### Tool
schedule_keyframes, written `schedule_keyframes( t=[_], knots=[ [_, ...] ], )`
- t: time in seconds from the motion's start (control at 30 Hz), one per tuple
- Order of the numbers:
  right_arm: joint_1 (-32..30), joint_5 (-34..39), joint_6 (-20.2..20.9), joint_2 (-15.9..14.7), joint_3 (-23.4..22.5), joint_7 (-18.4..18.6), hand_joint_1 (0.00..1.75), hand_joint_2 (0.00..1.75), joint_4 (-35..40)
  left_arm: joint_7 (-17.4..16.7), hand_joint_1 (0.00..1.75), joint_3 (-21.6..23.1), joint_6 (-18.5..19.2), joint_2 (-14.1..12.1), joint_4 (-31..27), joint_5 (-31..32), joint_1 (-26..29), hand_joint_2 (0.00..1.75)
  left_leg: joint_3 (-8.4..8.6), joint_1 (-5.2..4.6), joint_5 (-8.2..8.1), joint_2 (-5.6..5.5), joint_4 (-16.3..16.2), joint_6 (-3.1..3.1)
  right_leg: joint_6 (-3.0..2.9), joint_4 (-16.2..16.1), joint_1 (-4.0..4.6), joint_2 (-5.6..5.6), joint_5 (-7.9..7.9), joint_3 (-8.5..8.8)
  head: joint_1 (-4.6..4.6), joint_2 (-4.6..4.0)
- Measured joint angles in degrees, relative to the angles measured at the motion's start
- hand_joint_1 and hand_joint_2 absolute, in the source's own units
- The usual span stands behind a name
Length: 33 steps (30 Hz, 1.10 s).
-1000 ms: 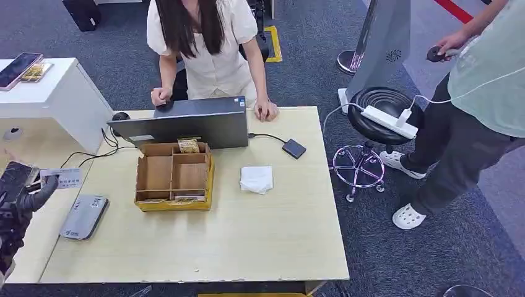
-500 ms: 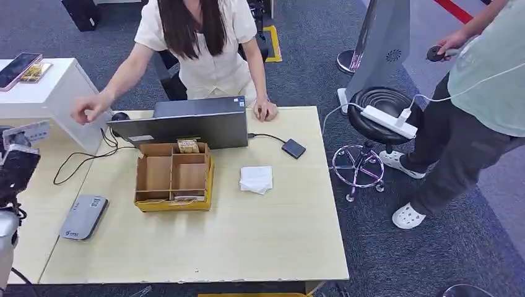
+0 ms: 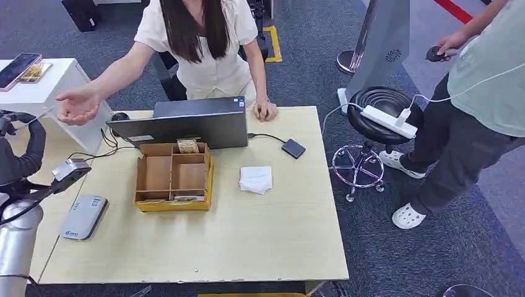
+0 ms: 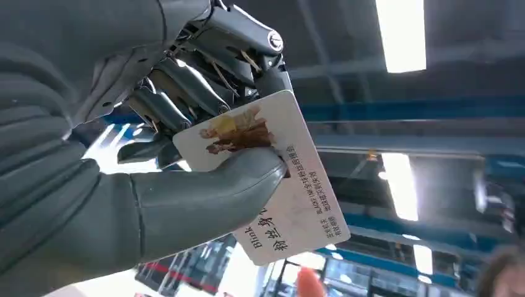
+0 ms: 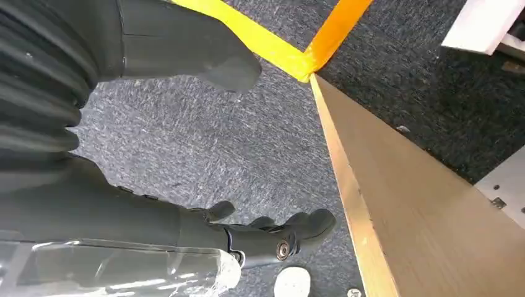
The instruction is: Pass the card to the sensor for recognition and then transmit it.
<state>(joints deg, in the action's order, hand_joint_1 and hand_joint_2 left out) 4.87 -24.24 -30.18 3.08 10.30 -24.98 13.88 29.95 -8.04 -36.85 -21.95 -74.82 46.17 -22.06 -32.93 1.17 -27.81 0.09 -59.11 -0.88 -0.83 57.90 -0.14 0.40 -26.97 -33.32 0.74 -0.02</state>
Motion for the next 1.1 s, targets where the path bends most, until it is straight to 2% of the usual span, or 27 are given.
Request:
schedule_keyframes(
  t=[0.17, 0.47, 0.5, 0.67, 0.7, 0.9, 0.93, 1.0, 1.1],
  knots=[
    [-0.06, 0.55, -0.24, 0.04, 0.00, -0.20, 0.00, 1.75, 0.00, -4.64, 1.75, 1.09, 0.48, 0.26, 0.98, -0.73, -0.88, 1.75, -0.01, 0.00, 0.00, -0.01, 0.00, 0.00, 0.00, 0.00, 0.00, -0.01, -0.01, -0.02, -0.02, 0.00],
    [-0.03, 0.22, -0.13, 0.04, 0.00, -0.24, 0.00, 1.75, 0.00, -6.23, 1.75, 4.59, 0.13, -0.89, 3.63, 2.20, -1.33, 1.75, -0.01, 0.00, 0.00, 0.04, 0.00, 0.00, 0.00, 0.00, 0.00, 0.05, 0.00, -0.02, 0.00, 0.00],
    [-0.04, 0.22, -0.15, 0.04, 0.00, -0.24, 0.00, 1.75, 0.00, -6.32, 0.00, 4.85, 0.11, -0.94, 3.76, 2.23, -1.37, 1.75, -0.01, 0.00, 0.00, 0.05, 0.00, 0.00, 0.00, 0.00, 0.00, 0.06, 0.00, -0.02, 0.00, 0.00],
    [-0.03, 0.22, -0.17, 0.04, 0.00, -0.22, 0.00, 1.75, 0.00, -6.36, 0.00, 5.79, 0.11, -1.35, 4.68, 1.15, -1.43, 1.75, -0.01, 0.00, 0.00, 0.03, 0.00, 0.00, 0.00, 0.00, 0.00, 0.06, -0.01, -0.03, -0.02, 0.00],
    [-0.01, 0.22, -0.20, 0.04, 0.00, -0.22, 0.00, 1.75, 0.00, -6.34, 0.00, 5.90, 0.09, -1.37, 4.81, 1.09, -1.43, 0.00, -0.01, 0.00, -0.01, 0.03, 0.00, 0.00, 0.00, 0.00, 0.00, 0.06, -0.01, -0.03, 0.00, 0.00],
    [-0.02, 0.29, -0.24, 0.04, 0.00, -0.13, 0.00, 1.75, 0.00, -6.63, 0.00, 6.93, 0.28, -1.79, 6.03, 0.48, -1.73, 0.00, -0.01, 0.00, 0.00, 0.04, 0.01, 0.00, 0.00, 0.00, 0.00, 0.06, -0.01, -0.04, -0.02, 0.00],
    [-0.01, 0.29, -0.24, 0.04, 0.00, -0.04, 0.00, 1.75, 0.00, -6.91, 0.00, 7.01, 0.31, -1.79, 6.14, 0.24, -1.81, 1.75, -0.01, 0.00, 0.00, 0.04, 0.01, 0.00, 0.00, 0.00, 0.00, 0.06, 0.00, -0.04, -0.02, 0.00],
    [-0.01, 0.29, -0.26, 0.04, -0.02, -0.02, 0.00, 1.75, 0.00, -7.00, 0.00, 7.15, 0.48, -1.79, 6.36, -0.47, -2.01, 1.75, -0.01, 0.00, 0.00, 0.04, 0.01, 0.00, 0.00, 0.00, 0.00, 0.06, 0.00, -0.04, 0.00, 0.00],
    [-0.02, 0.31, -0.52, 0.04, -0.05, 0.04, 0.00, 1.75, 0.00, -7.48, 0.00, 7.21, 2.64, -1.77, 6.60, -4.35, -2.21, 1.75, -0.01, 0.00, 0.00, 0.05, 0.00, 0.00, 0.00, 0.00, 0.00, 0.07, 0.00, -0.04, -0.02, 0.00]
  ],
)
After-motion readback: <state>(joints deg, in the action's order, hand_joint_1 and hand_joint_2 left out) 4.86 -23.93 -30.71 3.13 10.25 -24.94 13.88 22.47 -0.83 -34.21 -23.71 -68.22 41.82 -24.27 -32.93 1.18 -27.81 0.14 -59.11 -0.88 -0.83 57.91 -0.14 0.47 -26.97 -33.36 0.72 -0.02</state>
